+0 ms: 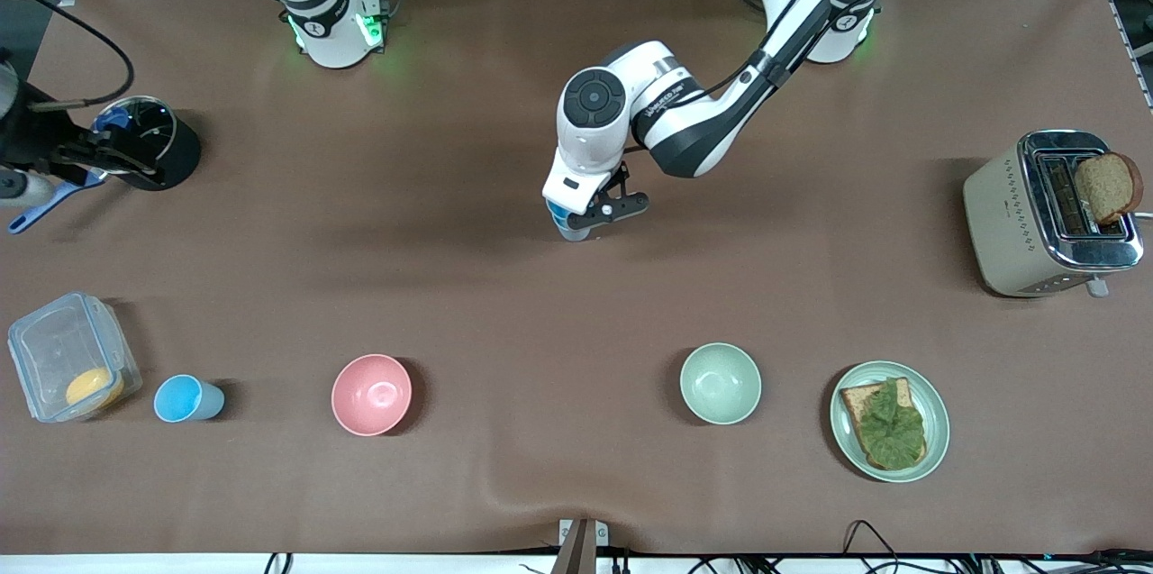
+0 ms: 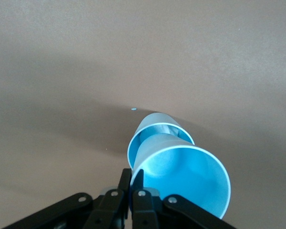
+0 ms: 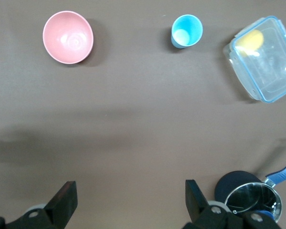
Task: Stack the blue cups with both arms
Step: 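Lower the blue cup into the tissue cup with the left gripper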
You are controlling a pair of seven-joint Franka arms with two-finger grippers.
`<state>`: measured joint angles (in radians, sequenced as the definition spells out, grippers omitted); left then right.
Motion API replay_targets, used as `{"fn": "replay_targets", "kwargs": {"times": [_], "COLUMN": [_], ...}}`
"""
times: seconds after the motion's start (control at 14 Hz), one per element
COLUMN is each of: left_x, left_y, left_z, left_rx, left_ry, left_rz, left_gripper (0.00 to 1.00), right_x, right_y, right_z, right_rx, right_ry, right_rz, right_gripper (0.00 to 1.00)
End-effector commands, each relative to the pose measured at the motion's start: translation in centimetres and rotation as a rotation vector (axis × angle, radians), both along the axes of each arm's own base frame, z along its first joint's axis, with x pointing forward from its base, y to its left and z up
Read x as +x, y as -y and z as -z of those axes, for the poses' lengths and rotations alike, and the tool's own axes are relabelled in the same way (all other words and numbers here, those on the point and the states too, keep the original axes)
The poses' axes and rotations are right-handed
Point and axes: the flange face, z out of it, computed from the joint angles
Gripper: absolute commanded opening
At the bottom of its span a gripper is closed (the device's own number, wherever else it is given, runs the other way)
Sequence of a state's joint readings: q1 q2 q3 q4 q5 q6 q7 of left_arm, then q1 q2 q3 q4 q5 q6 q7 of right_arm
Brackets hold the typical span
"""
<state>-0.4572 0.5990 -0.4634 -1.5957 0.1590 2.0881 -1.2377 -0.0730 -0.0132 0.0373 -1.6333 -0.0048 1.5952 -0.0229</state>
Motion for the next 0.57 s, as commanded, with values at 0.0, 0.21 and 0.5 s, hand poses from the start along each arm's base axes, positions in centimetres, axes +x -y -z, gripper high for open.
{"fn": "replay_targets", "kwargs": {"times": [0.0, 0.21, 0.5], "left_x": [0.7, 3.7, 8.8], "left_y": [-0.2, -4.3, -13.3], "left_z": [-1.8, -7.0, -13.4], "left_rx": [0.005, 0.025, 0.079], "left_ry": [0.045, 0.099, 0.118], "left_rz": [-0.025, -0.044, -0.045], "left_gripper": [1.00, 1.00, 1.00], "right_x": [-1.3, -0.9, -0.4], "right_y": [1.1, 0.6, 0.3], "right_z": [-0.5, -0.4, -0.1], "right_rx": [-0.008, 0.012, 0.012], "right_ry": [0.008, 0.025, 0.038], "right_rz": [0.016, 0.014, 0.005], "right_gripper": [1.00, 1.00, 1.00]}}
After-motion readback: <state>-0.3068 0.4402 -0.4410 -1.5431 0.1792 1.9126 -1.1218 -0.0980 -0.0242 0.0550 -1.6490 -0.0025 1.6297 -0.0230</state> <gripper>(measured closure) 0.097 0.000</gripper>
